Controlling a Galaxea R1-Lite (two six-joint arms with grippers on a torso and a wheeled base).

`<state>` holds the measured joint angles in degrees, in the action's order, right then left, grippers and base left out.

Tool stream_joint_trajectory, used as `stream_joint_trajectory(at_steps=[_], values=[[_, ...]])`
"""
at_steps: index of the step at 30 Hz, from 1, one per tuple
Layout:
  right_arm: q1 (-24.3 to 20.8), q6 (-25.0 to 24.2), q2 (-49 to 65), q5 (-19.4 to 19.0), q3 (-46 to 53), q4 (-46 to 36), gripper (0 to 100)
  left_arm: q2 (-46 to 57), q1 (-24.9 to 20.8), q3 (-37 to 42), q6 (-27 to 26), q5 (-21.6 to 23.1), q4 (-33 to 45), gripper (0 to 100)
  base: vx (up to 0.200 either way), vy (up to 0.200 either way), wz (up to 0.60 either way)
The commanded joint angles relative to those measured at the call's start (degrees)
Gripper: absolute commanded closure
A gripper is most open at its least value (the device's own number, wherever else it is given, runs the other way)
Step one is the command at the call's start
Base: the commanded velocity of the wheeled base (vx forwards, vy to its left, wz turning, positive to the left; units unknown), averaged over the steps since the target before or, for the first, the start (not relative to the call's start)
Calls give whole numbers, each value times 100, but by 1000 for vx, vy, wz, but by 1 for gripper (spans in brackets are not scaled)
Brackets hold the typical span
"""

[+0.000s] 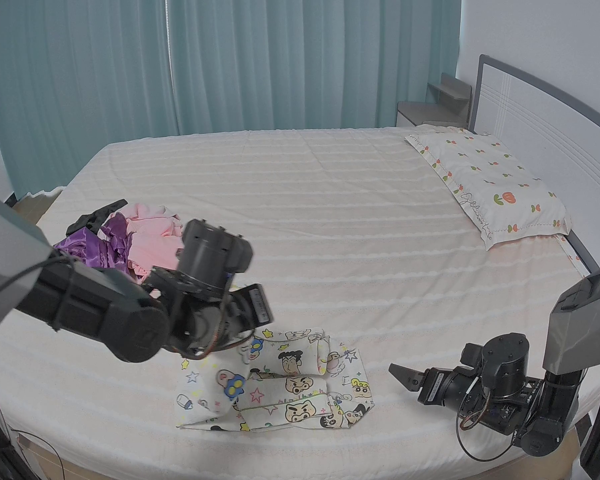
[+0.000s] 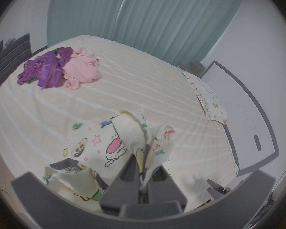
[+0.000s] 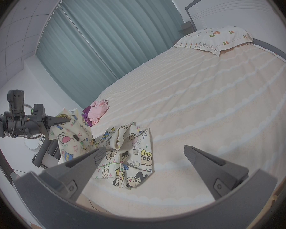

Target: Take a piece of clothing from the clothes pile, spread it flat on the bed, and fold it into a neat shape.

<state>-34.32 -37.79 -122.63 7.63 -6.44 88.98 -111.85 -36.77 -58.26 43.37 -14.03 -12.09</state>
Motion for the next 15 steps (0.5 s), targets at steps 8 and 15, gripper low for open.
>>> stream_joint_trajectory(at_steps=[8, 15], values=[[-5, 0, -7, 2, -7, 102, 0, -900, -577, -669, 136, -38, -65, 100, 0, 0, 0], [-5, 0, -16, 2, -16, 102, 0, -1076, -630, -801, 321, -29, -276, 100, 0, 0, 0]])
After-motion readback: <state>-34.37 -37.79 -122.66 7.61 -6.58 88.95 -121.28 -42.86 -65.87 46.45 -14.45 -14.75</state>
